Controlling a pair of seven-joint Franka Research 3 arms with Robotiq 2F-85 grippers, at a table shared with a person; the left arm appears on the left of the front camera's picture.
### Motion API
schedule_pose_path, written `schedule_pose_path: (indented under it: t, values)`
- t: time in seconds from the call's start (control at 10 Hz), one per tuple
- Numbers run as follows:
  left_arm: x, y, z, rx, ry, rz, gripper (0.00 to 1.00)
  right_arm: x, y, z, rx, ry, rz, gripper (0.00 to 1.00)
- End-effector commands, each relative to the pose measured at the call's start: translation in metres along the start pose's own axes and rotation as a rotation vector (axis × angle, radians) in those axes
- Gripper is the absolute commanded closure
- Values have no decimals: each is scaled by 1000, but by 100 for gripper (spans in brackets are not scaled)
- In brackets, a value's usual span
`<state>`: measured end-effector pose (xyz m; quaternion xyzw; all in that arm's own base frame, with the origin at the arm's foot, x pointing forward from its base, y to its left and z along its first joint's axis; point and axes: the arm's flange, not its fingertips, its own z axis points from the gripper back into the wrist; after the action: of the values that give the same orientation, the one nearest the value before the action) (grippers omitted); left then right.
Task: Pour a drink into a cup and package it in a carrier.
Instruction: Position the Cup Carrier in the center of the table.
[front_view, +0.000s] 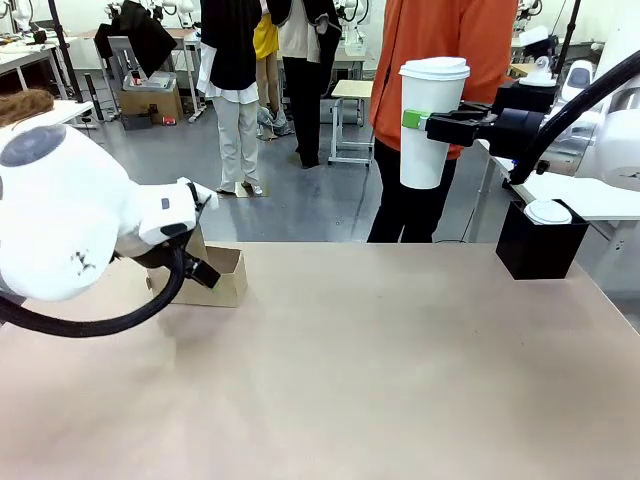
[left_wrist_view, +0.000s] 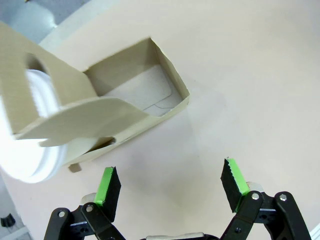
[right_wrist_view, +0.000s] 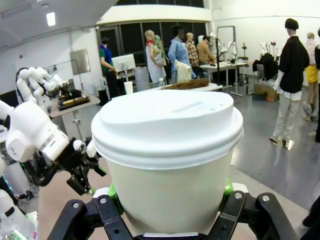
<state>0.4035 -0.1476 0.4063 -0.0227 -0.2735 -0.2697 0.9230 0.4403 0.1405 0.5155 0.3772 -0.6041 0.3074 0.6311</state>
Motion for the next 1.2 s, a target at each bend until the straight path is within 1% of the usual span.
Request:
schedule_pose_path:
  t: [0.0,0.2,0.4,0.5,0.7,0.9,1.1]
  values:
    - [16,0,37,9,28,91,0,5,1,-2,-2,-7,9,20]
    - [36,9,72,51,77,175,0,5,1,-2,-2,-7,9,20]
    - [57,26,90,85,107,281,0,5,1,-2,-2,-7,9,20]
    - [67,32,96,127,111,331,0,5,1,-2,-2,-7,9,20]
    - [80,47,96,129,122,376,0,5,1,-2,-2,-7,9,20]
    - [94,53,89,126,147,418,0,5,1,-2,-2,-7,9,20]
    - [116,58,77,130,162,438,0,5,1,-2,-2,-7,9,20]
